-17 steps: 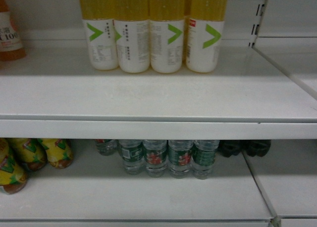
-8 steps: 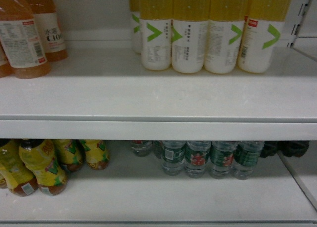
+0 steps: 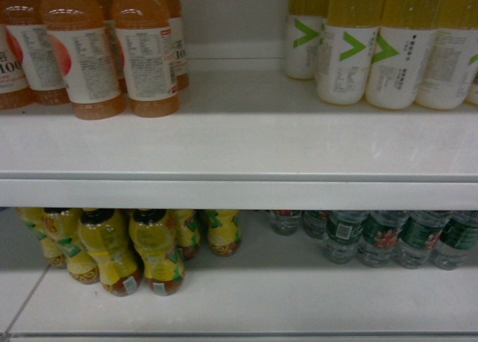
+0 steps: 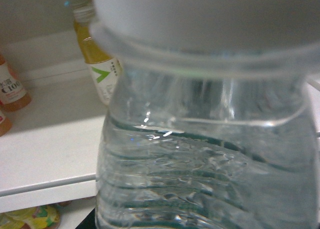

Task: Move water from second to third shelf

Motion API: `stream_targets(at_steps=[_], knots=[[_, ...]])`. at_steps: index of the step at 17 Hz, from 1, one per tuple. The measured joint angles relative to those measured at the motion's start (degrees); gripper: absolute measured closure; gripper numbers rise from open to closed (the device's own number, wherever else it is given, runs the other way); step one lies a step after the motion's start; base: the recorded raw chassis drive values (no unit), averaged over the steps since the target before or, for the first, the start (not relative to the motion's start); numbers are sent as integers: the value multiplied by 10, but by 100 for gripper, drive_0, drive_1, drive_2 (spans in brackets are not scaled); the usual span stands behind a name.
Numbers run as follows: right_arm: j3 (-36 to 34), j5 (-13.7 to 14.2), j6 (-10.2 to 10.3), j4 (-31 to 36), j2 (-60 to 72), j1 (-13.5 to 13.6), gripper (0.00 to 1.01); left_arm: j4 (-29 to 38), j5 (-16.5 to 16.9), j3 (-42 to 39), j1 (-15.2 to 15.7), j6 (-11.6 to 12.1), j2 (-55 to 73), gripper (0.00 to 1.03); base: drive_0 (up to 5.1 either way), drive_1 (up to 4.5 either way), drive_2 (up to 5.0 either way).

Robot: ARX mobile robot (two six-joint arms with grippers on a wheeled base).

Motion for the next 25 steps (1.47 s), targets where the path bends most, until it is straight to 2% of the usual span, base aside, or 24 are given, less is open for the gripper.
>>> stream_targets(at_steps=[9, 25], knots=[[0, -1, 0, 0, 1, 0, 58, -1, 0, 0, 0, 0, 0, 5, -485, 158, 333], [0, -1, 0, 0, 0, 0, 58, 0, 0, 0, 0, 0, 0, 5, -503, 241, 241]])
